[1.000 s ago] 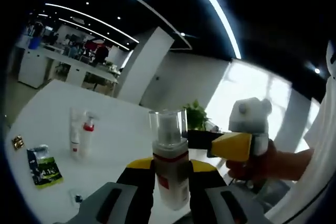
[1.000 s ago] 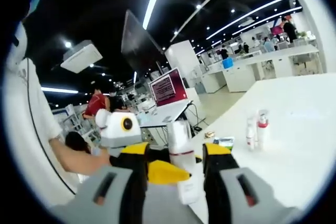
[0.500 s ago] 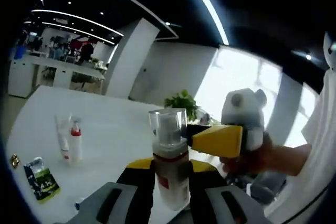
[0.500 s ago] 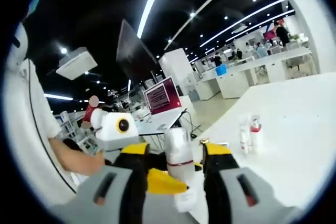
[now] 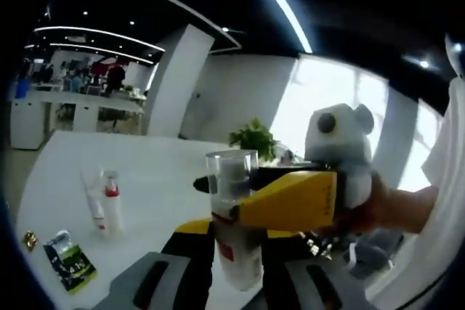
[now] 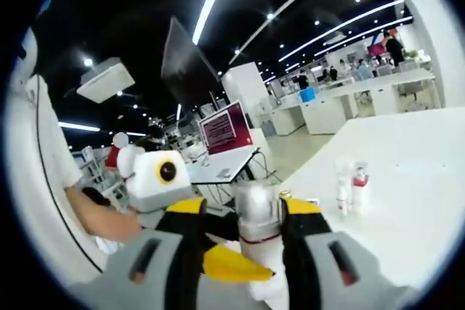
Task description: Arrange the skincare products in the storage area until every visible bottle or jar stands upright without overlapping.
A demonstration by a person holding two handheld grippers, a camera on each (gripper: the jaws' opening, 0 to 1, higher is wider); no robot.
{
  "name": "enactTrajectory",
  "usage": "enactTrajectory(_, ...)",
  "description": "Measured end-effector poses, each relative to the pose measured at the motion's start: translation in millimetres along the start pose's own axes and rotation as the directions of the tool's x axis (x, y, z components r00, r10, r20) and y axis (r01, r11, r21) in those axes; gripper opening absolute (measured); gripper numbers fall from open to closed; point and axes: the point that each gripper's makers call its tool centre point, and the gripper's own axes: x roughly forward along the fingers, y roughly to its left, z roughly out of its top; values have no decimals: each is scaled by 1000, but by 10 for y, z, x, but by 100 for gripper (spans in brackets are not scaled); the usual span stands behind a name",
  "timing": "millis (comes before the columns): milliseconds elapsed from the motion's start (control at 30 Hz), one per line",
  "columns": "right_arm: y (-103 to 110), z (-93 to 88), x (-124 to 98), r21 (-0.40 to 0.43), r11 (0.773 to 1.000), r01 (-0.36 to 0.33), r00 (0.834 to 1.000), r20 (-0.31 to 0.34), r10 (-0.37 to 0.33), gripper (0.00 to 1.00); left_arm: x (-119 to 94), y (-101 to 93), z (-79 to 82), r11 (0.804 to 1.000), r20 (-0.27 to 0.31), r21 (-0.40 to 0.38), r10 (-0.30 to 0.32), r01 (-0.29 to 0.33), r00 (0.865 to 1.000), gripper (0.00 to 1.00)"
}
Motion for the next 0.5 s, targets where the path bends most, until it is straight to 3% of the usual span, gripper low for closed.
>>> enactTrajectory(333, -139, -39, -27, -28, 995, 100, 994, -48, -101, 34, 97, -100, -38, 991, -40, 125, 54, -48, 998, 25)
enactTrajectory(500, -149, -75, -51, -51, 991, 123, 990, -67, -127, 27, 77, -106, -67, 990, -49, 129, 62, -56, 997, 25)
